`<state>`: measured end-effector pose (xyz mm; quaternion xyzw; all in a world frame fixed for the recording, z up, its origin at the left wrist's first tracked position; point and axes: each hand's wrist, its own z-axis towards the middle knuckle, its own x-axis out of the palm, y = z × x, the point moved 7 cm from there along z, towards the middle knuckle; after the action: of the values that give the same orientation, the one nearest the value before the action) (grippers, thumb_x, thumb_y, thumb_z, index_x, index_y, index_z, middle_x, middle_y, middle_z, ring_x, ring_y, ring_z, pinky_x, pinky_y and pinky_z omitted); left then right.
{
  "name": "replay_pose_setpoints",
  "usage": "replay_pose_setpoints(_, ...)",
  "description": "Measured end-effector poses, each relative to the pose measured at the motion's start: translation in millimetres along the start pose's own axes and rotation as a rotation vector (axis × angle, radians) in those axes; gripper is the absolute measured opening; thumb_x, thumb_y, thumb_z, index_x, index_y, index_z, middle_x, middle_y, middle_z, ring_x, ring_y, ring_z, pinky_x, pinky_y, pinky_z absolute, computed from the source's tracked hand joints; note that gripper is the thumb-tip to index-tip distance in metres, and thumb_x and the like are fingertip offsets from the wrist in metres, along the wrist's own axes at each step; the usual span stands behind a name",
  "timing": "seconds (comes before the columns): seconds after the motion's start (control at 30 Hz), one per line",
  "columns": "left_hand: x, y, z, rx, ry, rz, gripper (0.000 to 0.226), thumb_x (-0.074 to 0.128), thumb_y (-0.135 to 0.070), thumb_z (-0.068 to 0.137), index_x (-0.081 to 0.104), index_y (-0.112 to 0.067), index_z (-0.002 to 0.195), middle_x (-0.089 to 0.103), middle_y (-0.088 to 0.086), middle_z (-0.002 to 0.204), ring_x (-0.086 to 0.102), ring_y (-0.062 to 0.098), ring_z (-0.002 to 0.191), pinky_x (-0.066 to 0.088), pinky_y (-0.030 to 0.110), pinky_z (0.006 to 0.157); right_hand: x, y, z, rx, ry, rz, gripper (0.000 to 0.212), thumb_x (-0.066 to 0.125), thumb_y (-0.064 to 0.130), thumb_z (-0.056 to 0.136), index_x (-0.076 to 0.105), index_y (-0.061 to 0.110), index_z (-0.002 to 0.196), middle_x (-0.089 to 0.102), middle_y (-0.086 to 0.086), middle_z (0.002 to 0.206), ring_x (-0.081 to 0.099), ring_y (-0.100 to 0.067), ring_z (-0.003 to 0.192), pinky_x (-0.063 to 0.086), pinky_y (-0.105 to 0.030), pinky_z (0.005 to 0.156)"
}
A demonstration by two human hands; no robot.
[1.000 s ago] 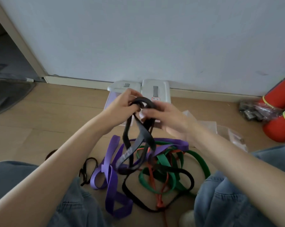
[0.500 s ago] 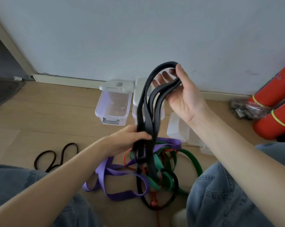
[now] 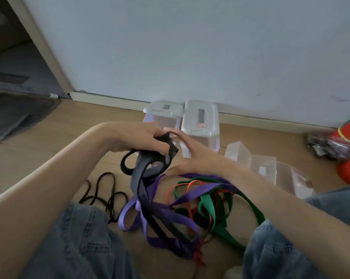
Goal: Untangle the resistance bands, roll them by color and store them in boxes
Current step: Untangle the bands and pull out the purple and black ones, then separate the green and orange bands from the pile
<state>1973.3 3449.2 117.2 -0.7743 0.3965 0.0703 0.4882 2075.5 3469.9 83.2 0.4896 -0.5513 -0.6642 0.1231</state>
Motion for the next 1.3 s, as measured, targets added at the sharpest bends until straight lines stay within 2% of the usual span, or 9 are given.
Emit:
replay_pose_setpoints(0.23,-39.1,81.2,-20.7,-0.285,0.047,0.390,0.059,0.076,-0.040,0.070,0.049,-0.022,0.119,0.060,-0.001,0.104,0.058,0.015,0.093,0.048,0.024,0.077,39.4,18.5,69.6,0.017,-0.138,0.229,0.025,0.061,-0.002,0.082,0.052,0.009,0.103,0.058,-0.004,0.072,0.058,-0.014,0.050,0.051,-0.029,0.058)
replay_pose_setpoints(0.3,-63.4,105.6,-25.3,-0.359,-0.043,0.588,0.063,0.078,-0.033,0.069,0.046,-0.023,0.122,0.058,-0.002,0.107,0.054,0.019,0.099,0.045,0.031,0.085,48.2,32.4,94.4,-0.003,-0.175,0.276,0.019,0.059,0.000,0.083,0.056,0.009,0.100,0.059,-0.005,0.071,0.057,-0.014,0.051,0.052,-0.031,0.059)
replay_pose_setpoints(0.47,-128.7,122.9,-51.2,-0.153,-0.707,0.940,0.028,0.066,-0.023,0.077,0.042,-0.021,0.089,0.043,-0.008,0.064,0.043,0.012,0.056,0.028,0.026,0.045,70.5,52.2,138.8,0.035,-0.304,0.559,0.024,0.058,-0.001,0.087,0.053,0.011,0.107,0.059,-0.005,0.083,0.061,-0.013,0.053,0.053,-0.028,0.057)
replay_pose_setpoints(0.63,-115.9,198.5,-39.1,-0.144,-0.464,0.936,0.028,0.066,-0.023,0.077,0.045,-0.026,0.096,0.053,-0.010,0.073,0.053,0.010,0.065,0.038,0.024,0.051,132.8,20.9,165.9,0.156,-0.204,0.488,0.028,0.058,-0.003,0.086,0.054,0.013,0.108,0.059,-0.004,0.083,0.062,-0.014,0.062,0.053,-0.023,0.059)
replay_pose_setpoints(0.77,-87.0,249.6,-14.5,-0.127,-0.473,1.215,0.031,0.058,-0.029,0.084,0.048,-0.026,0.114,0.059,-0.009,0.107,0.054,0.015,0.105,0.032,0.032,0.094,186.9,-32.1,184.9,0.355,-0.133,0.502,0.035,0.059,-0.007,0.084,0.053,0.014,0.111,0.060,-0.008,0.089,0.062,-0.016,0.066,0.055,-0.029,0.069)
replay_pose_setpoints(0.87,-82.7,294.0,-4.7,-0.293,-0.611,0.936,0.071,0.062,-0.034,0.082,0.026,-0.024,0.142,0.027,0.001,0.148,0.016,0.024,0.140,-0.001,0.042,0.113,229.4,-75.8,189.1,0.556,-0.087,0.637,0.026,0.056,-0.003,0.088,0.050,0.009,0.110,0.060,-0.004,0.084,0.061,-0.015,0.065,0.052,-0.026,0.065)
replay_pose_setpoints(0.93,-69.4,326.5,-3.7,-0.389,-0.627,0.675,0.096,0.069,-0.034,0.078,0.003,-0.024,0.148,0.001,0.006,0.156,-0.007,0.027,0.144,-0.007,0.046,0.114,253.2,-104.4,190.0,0.693,0.082,0.435,0.040,0.053,0.009,0.092,0.042,0.004,0.130,0.058,-0.006,0.107,0.058,-0.023,0.096,0.045,-0.029,0.078)
replay_pose_setpoints(1.07,-24.9,405.1,-7.0,-0.592,-0.689,0.114,0.092,0.067,-0.031,0.081,0.006,-0.018,0.148,0.009,0.009,0.156,0.006,0.028,0.144,0.008,0.046,0.115,274.7,-150.8,194.3,0.696,0.377,-0.137,0.072,0.055,0.037,0.092,0.018,0.008,0.147,0.018,-0.014,0.154,0.031,-0.029,0.136,0.033,-0.033,0.104)
replay_pose_setpoints(1.3,43.2,478.0,2.5,-1.013,-0.627,-0.277,0.068,0.043,-0.052,0.091,0.021,-0.016,0.144,0.021,0.016,0.147,0.013,0.038,0.135,0.025,0.053,0.105,295.7,-189.4,200.4,0.848,0.180,-0.051,0.090,0.063,0.050,0.082,0.007,0.030,0.149,0.000,-0.010,0.156,0.008,-0.035,0.142,0.025,-0.051,0.111)
